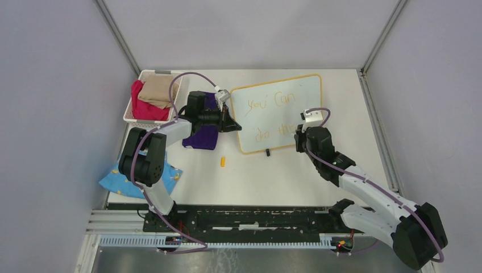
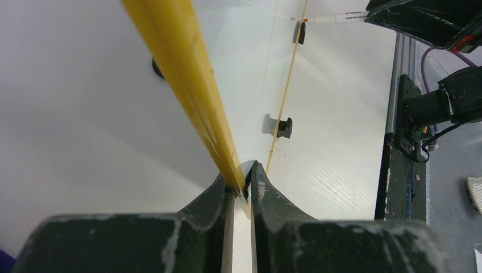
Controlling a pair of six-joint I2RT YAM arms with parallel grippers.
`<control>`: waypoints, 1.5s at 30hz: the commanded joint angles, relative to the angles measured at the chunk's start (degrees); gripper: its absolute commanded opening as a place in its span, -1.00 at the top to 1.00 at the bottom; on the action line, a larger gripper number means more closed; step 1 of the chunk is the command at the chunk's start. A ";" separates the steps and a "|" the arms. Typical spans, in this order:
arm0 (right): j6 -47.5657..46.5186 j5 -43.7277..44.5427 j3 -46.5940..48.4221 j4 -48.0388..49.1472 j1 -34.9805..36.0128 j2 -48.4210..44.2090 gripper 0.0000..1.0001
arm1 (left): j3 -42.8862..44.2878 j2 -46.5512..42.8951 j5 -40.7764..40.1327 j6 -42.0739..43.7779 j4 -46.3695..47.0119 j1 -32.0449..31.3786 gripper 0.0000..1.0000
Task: Write a sentence on the whiteboard
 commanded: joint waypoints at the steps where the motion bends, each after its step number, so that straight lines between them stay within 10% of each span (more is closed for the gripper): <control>1: 0.84 -0.42 1.36 -2.27 -0.13 -6.15 1.00 | -0.48 2.26 -8.76 7.65 -3.32 -2.03 0.96; 14: -9.59 -0.11 3.63 -7.67 -0.18 -25.01 1.00 | 0.06 2.87 -9.03 7.90 -4.02 -2.01 0.96; 35: -14.09 21.21 4.19 7.21 14.57 -9.09 1.00 | 0.40 3.90 -10.10 8.46 -5.12 -2.01 0.96; 45: -7.66 9.63 -2.27 7.56 6.19 -13.33 1.00 | 0.25 4.25 -10.40 8.41 -5.14 -2.40 0.96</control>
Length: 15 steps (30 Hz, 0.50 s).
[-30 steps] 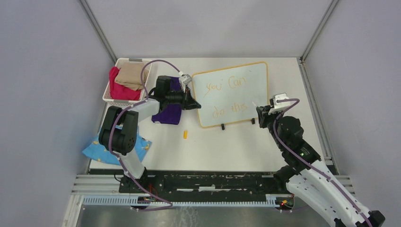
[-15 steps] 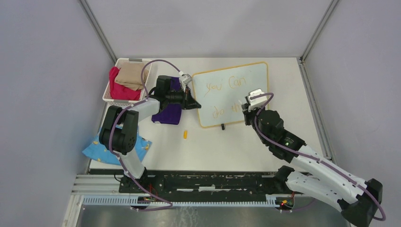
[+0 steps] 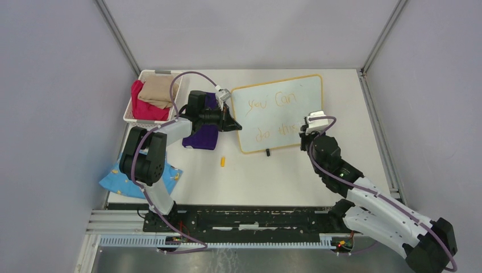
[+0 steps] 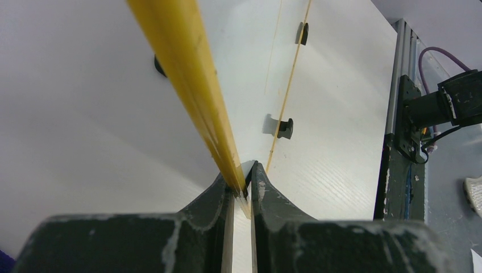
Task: Write a sentence on the whiteboard
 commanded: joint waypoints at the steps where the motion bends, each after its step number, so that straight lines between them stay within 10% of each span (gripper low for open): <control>1: 3.98 -5.32 -2.27 3.41 -3.63 -3.15 1.00 | -0.97 3.57 -10.04 8.40 -3.74 -2.27 0.96; 15: 8.41 -14.51 -2.28 7.22 -6.23 0.28 1.00 | -0.89 3.73 -10.49 8.52 -3.93 -2.54 0.96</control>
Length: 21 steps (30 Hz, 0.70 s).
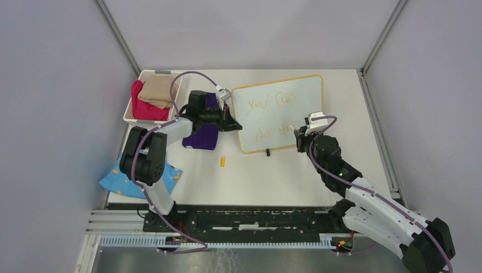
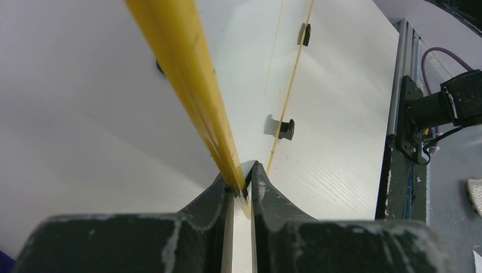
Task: Write a sentence on the whiteboard
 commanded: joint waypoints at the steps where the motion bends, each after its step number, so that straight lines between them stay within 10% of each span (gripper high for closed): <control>1: 2.64 -3.52 1.61 4.01 -1.04 1.57 1.00 | -1.00 3.55 -10.07 8.55 -3.93 -2.34 0.96; 21: 7.03 0.63 2.16 5.79 -1.97 5.73 1.00 | -0.80 3.52 -11.23 8.66 -4.19 -2.69 0.96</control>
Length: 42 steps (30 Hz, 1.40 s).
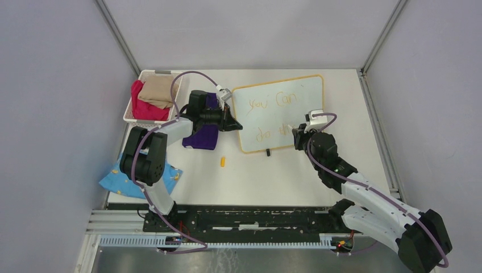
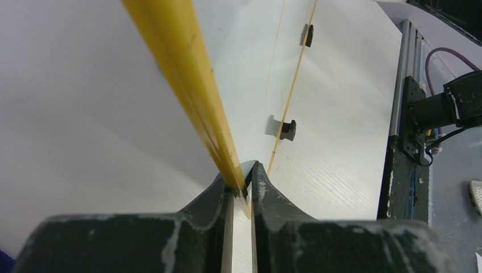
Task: Write a sentence on the whiteboard
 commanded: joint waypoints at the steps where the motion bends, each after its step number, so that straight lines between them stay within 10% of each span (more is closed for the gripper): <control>1: 1.88 2.64 2.31 1.90 -0.31 1.08 1.00 | -0.93 3.45 -10.64 8.60 -4.09 -2.48 0.97; 42: 3.26 3.78 2.88 4.21 -1.59 4.33 1.00 | -0.58 3.63 -11.03 8.73 -4.56 -2.74 0.96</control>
